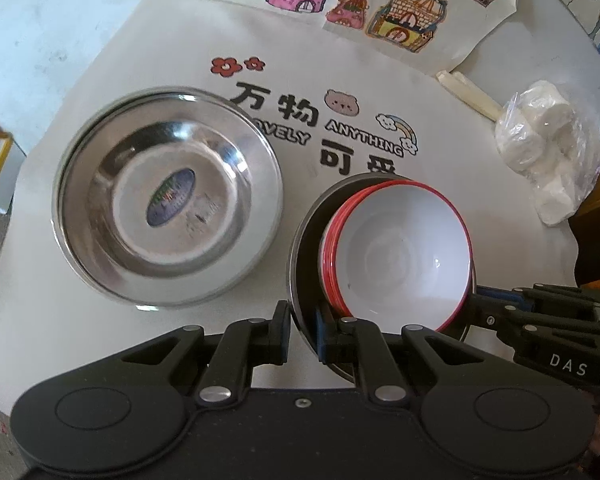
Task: Organize plates and bowls
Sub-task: 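Lift the steel bowl with both grippers and carry it over the steel plate stack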
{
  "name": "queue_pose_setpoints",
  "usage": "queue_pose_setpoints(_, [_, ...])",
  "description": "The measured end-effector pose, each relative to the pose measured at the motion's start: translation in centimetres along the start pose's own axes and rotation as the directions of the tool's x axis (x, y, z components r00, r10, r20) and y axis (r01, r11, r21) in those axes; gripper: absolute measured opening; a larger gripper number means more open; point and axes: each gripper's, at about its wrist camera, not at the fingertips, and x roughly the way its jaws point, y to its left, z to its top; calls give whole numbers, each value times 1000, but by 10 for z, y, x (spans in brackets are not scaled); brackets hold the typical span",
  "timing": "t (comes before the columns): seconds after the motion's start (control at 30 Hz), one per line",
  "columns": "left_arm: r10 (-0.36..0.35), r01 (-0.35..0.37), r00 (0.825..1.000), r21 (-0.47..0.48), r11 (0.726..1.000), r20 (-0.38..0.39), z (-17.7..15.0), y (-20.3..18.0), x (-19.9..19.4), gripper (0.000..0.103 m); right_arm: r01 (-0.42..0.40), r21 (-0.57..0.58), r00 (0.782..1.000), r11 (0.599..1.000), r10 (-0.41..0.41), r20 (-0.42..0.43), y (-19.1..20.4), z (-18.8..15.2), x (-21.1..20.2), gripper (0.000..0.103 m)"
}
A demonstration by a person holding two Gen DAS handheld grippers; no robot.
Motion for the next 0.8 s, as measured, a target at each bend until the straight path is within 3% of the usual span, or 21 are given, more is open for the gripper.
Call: queue_pose_setpoints(0.8, [-35,36,999,137,990,-8,48,66,-25,13,49,79,996,996,-54,71,71,24,28,19])
